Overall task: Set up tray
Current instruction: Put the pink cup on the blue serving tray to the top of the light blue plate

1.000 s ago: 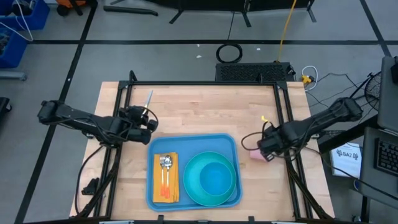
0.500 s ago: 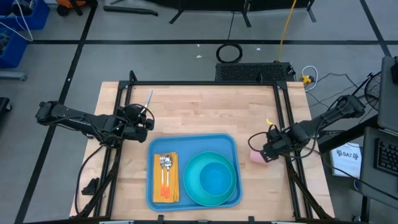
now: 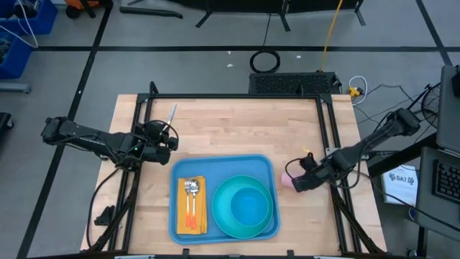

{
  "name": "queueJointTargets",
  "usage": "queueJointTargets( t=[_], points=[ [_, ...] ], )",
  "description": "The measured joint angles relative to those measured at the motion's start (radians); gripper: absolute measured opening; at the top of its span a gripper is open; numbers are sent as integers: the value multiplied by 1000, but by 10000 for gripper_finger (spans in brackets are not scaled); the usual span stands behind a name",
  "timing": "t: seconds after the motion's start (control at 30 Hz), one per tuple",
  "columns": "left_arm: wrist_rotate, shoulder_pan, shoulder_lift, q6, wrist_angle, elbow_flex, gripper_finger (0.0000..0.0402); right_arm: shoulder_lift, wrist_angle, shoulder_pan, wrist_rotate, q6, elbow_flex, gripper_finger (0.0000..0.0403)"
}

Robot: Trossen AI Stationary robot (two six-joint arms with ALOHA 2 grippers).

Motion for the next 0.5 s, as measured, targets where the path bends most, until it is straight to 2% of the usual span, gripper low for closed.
queueJointTargets(
  t=[0.1,0.27,0.4,0.5],
  points=[
    [0,0,0,0,0,0,86,0,106,0,53,-27,-43,122],
    [0,0,0,2,0,0,86,-2,194,0,168,-137,-62,18],
    [0,0,0,1,0,0,86,-16,215,-4,262,-232,-58,5],
    [0,0,0,-4,0,0,86,-23,204,-42,300,-344,8,3]
  ],
)
